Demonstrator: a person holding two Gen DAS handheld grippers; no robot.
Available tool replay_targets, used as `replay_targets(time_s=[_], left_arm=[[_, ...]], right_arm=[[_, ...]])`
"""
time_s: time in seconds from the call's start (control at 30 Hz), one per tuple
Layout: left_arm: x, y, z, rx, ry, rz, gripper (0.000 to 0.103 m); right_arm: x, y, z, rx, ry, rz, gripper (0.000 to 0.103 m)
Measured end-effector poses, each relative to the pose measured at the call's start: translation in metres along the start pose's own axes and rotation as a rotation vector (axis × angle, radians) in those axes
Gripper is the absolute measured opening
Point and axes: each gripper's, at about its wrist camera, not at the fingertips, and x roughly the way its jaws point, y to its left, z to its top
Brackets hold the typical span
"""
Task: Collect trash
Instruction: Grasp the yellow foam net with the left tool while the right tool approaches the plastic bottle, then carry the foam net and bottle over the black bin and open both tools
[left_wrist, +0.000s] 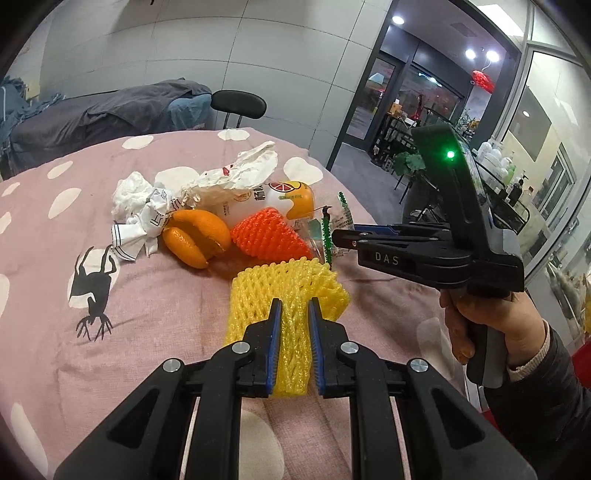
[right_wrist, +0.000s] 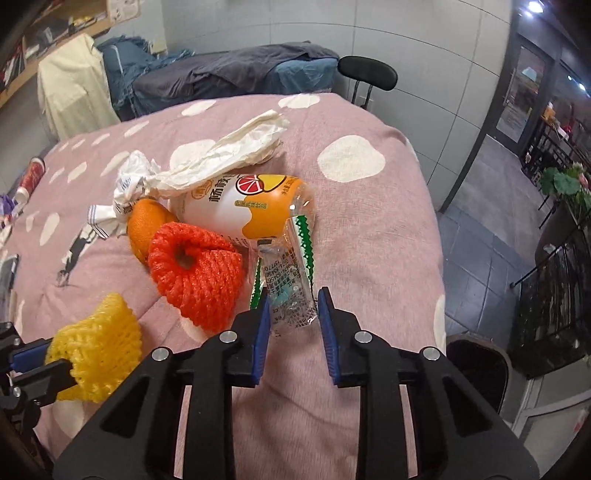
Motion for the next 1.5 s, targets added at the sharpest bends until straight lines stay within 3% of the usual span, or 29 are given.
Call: replay_targets(time_s=[0.4,0.73,1.17,1.5], left_arm=[[0.002,-0.029,0.004,0.041,0.000,-0.060,0.015],[0.010,-0.073,0.005,0.136,-0.006,-0.129,0.015],[0.030,-0.140,0.006,0.261,0.007,-0.242,0.015],[0.049,-0.188,0.006,0.347,0.028,-0.309,0.015]], right_arm=[[-0.059,-0.025,-0.037,0.127,-0.115,-0.005,0.025],[-0.105,-0.068,-0.084,0.252,-0.193,-0.104,0.025],[-0.127,-0.139,-0.150,0.443,-0.179,-0.243,0.025],[-0.099,-0.188,-0.198,0.570,-0.083,-0.327,0.025]])
